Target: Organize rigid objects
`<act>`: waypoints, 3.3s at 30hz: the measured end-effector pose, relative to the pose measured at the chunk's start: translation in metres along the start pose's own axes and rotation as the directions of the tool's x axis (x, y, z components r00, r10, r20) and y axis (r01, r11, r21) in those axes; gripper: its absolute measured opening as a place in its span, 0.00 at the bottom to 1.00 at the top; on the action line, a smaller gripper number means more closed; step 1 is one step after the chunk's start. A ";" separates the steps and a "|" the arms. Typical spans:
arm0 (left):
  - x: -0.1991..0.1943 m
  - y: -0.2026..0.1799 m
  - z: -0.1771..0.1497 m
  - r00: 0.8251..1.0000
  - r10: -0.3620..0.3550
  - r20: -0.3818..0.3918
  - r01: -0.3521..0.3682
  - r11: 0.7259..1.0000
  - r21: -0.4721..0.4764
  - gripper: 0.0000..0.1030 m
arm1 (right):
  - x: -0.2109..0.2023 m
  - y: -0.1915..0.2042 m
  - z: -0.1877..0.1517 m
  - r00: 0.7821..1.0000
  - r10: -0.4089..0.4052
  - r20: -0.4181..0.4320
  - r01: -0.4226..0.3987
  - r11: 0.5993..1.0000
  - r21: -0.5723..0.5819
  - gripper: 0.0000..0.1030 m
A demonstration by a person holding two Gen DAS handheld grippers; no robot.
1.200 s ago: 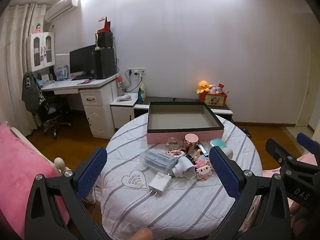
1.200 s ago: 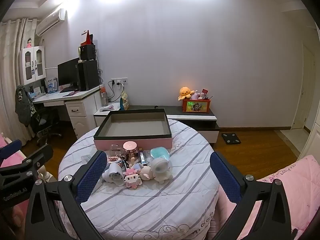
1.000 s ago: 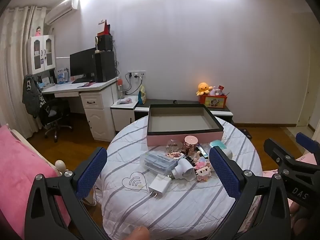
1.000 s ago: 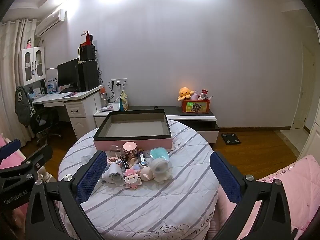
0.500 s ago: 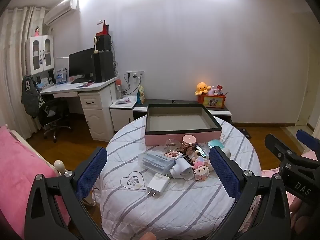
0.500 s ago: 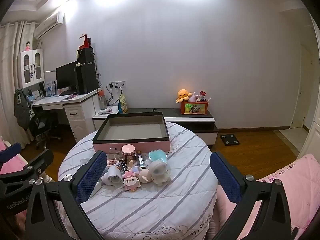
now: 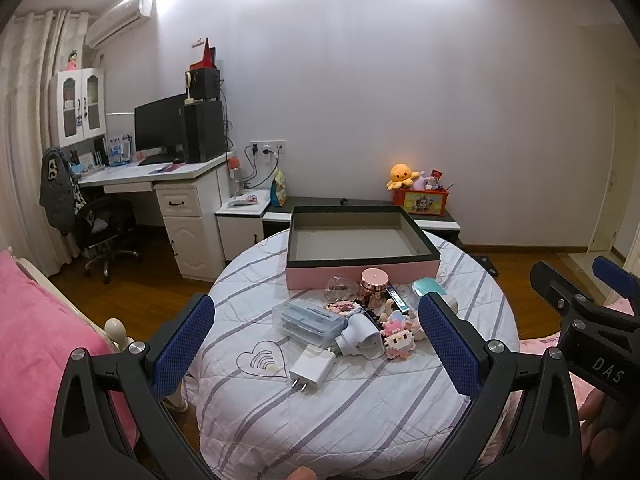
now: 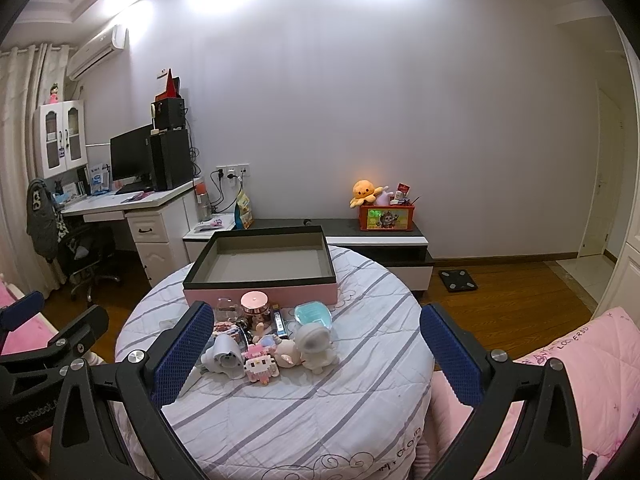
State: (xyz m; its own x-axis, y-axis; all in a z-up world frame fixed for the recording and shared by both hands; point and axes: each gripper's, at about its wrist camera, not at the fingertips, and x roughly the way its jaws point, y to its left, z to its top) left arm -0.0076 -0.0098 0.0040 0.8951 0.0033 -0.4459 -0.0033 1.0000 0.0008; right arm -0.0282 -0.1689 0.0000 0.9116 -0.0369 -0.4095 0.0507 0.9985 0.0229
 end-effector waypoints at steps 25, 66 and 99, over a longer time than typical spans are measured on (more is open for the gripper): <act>-0.002 0.001 -0.001 1.000 0.001 0.004 -0.001 1.000 -0.003 1.00 | -0.003 -0.003 0.002 1.000 -0.006 0.009 0.006 1.000 0.004 1.00; 0.046 0.018 -0.006 1.000 -0.014 -0.012 0.014 0.999 -0.036 1.00 | 0.040 0.007 -0.001 1.000 -0.007 -0.025 0.006 1.000 -0.024 1.00; 0.188 0.020 -0.101 0.917 -0.070 -0.393 0.077 0.997 0.001 1.00 | 0.196 -0.010 -0.064 0.910 0.044 -0.411 -0.031 0.999 0.038 1.00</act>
State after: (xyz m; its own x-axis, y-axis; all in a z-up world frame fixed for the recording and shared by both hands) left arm 0.1154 0.0111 -0.1700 0.6459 -0.0674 -0.7604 0.0654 0.9973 -0.0328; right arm 0.1242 -0.1833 -0.1394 0.6644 0.0273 -0.7469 0.0377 0.9968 0.0700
